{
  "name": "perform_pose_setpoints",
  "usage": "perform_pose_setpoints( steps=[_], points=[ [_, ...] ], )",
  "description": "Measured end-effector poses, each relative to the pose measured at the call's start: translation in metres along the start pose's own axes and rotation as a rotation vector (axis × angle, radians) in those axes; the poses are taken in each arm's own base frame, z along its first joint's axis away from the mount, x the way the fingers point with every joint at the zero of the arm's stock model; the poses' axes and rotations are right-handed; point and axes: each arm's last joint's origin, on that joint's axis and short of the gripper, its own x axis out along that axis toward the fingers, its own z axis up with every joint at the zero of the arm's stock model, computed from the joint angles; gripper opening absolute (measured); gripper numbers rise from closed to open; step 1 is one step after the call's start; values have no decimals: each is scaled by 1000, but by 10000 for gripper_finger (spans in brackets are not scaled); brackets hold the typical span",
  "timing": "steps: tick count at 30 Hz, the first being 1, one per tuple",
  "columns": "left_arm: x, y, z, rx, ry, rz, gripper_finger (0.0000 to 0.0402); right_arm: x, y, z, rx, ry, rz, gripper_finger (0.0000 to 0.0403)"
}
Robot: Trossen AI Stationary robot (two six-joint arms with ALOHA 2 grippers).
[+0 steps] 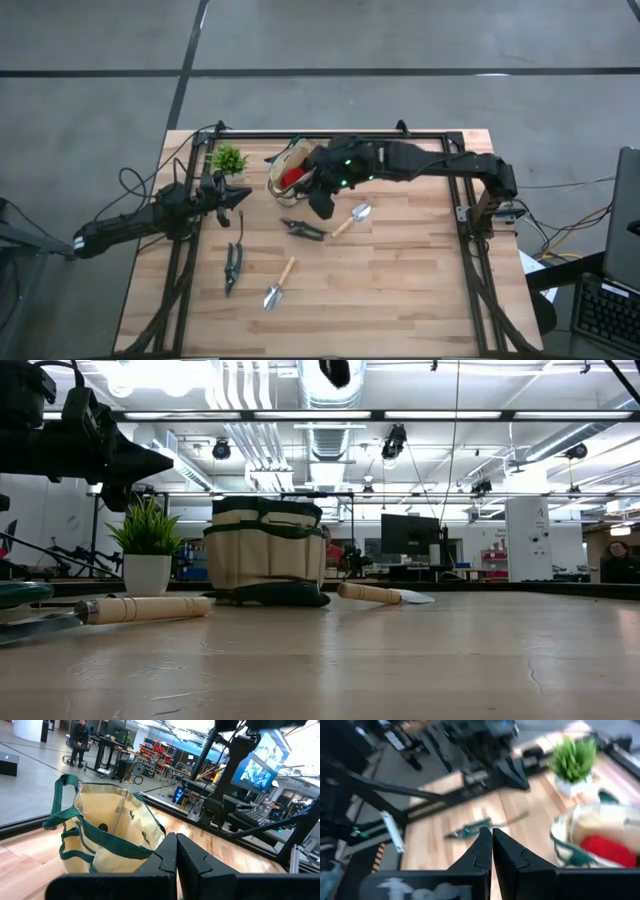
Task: Pick & Place Garden tools in Gardening bag
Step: Put the right green shear scissor into the green gardening bag
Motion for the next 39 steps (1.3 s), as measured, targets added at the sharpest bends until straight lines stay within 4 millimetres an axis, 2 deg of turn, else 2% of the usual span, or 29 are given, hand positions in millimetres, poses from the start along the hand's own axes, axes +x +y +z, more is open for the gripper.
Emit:
perform_pose_setpoints(
  steps=[3, 6, 11, 15, 19, 23, 29, 35, 39],
  points=[
    [0, 0, 0, 0, 0, 0, 5, 18, -2, -17, 4, 70, -17, 15],
    [0, 0, 0, 0, 0, 0, 5, 35, 3, -31, -8, 115, -9, 41],
    [0, 0, 0, 0, 0, 0, 5, 71, 2, -58, -26, 218, -35, 117],
    [0, 0, 0, 0, 0, 1, 5, 95, -6, -78, 44, 315, -87, 181],
    [0, 0, 0, 0, 0, 0, 5, 118, -18, -100, 73, 407, -146, 219],
    [0, 0, 0, 0, 0, 0, 5, 139, -29, -114, 87, 427, -195, 227],
    [0, 0, 0, 0, 0, 0, 5, 168, -50, -135, 101, 451, -277, 218],
    [0, 0, 0, 0, 0, 0, 5, 175, -66, -138, 148, 459, -313, 215],
    [0, 0, 0, 0, 0, 0, 5, 174, -69, -131, 168, 419, -311, 215]
  ],
)
